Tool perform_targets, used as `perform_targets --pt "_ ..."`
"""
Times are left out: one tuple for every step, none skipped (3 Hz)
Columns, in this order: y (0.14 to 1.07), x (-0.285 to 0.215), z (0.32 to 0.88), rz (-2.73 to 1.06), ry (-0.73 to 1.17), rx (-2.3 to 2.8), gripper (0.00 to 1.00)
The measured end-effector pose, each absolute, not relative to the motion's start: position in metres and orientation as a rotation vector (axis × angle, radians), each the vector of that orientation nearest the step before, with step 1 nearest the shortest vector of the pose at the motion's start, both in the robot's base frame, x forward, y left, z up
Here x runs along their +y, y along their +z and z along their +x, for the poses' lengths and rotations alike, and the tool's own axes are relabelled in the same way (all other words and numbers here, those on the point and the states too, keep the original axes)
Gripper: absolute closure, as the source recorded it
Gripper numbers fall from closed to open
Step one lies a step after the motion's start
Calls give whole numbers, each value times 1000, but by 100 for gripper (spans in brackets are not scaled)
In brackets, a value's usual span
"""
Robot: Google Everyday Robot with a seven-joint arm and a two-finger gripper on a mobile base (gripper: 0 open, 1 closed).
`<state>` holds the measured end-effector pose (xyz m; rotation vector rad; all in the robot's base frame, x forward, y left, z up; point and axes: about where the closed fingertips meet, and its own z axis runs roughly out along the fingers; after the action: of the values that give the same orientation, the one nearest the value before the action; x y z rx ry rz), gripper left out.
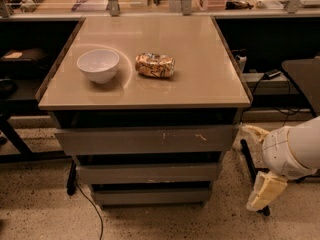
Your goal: Open middle drawer
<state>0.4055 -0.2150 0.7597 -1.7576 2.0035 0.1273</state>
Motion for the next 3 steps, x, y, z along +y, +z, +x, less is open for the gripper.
perform_targets --pt "718 -214 413 -1754 159 2030 0" --pt "639 -214 425 -1766 193 2039 0" --pt "575 -210 439 -1770 199 1993 0"
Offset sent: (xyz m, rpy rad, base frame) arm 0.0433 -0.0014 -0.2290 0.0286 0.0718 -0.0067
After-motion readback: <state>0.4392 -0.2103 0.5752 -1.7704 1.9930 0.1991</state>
